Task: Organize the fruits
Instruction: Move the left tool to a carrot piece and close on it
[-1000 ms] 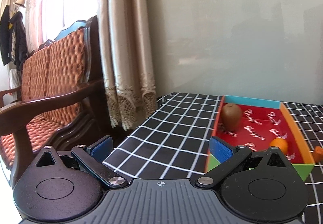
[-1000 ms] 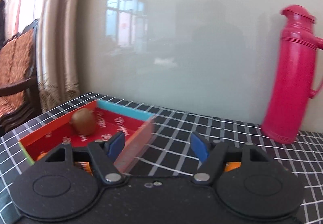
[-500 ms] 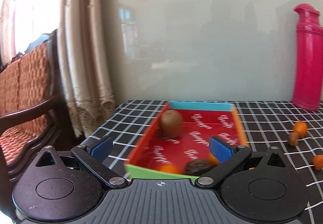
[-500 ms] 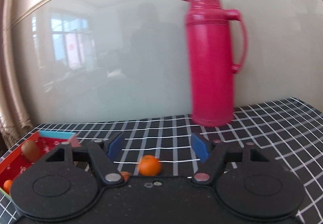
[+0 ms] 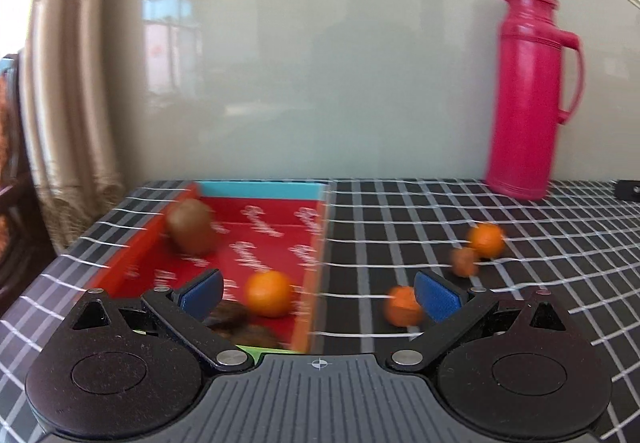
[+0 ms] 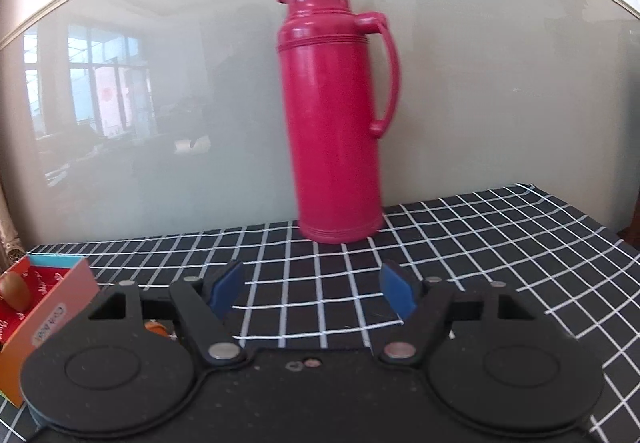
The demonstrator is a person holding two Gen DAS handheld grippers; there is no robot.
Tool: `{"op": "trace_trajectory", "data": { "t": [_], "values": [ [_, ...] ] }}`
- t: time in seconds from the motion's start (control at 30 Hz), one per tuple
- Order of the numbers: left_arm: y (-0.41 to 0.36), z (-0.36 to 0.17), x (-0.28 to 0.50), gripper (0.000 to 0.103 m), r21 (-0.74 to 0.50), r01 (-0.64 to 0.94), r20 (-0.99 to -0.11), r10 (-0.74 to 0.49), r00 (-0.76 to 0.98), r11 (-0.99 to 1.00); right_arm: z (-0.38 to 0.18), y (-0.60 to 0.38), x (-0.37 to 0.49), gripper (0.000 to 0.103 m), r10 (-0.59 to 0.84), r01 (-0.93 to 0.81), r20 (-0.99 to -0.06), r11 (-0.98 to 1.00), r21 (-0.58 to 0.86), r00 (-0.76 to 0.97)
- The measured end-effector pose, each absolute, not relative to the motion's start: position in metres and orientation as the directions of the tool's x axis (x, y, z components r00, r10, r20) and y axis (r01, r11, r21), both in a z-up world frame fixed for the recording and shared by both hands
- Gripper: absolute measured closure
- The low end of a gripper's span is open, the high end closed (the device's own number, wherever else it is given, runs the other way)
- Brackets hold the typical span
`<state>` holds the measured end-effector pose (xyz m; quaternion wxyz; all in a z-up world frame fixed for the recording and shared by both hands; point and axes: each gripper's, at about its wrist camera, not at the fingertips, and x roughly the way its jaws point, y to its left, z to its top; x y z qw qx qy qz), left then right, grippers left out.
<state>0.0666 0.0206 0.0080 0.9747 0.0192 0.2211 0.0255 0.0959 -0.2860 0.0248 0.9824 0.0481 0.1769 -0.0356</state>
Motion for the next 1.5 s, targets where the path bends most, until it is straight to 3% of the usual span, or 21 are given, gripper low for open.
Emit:
{"op": "trace_trajectory", "data": {
  "t": [0.57, 0.63, 0.87, 1.07, 1.13, 1.5],
  "values": [
    [-0.087, -0.02, 0.074, 0.003, 0.069, 0.177, -0.493, -0.12, 0.862, 0.982, 0.016, -0.349, 0.079, 0.028, -0.177, 0.225, -0.354, 0.97, 0.097, 0.918],
    [-0.097, -0.023, 0.075, 0.02, 0.08, 0.199, -0.5, -0.133, 0.856, 0.977, 0.015, -0.356, 0.077, 0.028, -0.19, 0.239, -0.357, 0.966, 0.098, 0.915],
    [-0.115, -0.032, 0.08, 0.034, 0.062, 0.223, -0.539, -0.155, 0.828, 0.973, 0.011, -0.372, 0.069, 0.026, -0.213, 0.263, -0.357, 0.96, 0.096, 0.909],
    [-0.12, -0.036, 0.087, 0.057, 0.049, 0.217, -0.561, -0.153, 0.814, 0.975, 0.011, -0.378, 0.066, 0.026, -0.222, 0.27, -0.36, 0.959, 0.089, 0.906],
    [-0.122, -0.039, 0.092, 0.072, 0.038, 0.215, -0.575, -0.155, 0.803, 0.976, 0.01, -0.38, 0.065, 0.025, -0.224, 0.272, -0.361, 0.958, 0.087, 0.905],
    [-0.115, -0.031, 0.09, 0.072, 0.017, 0.208, -0.553, -0.164, 0.817, 0.978, 0.01, -0.382, 0.064, 0.025, -0.234, 0.287, -0.364, 0.953, 0.096, 0.901]
  ]
}}
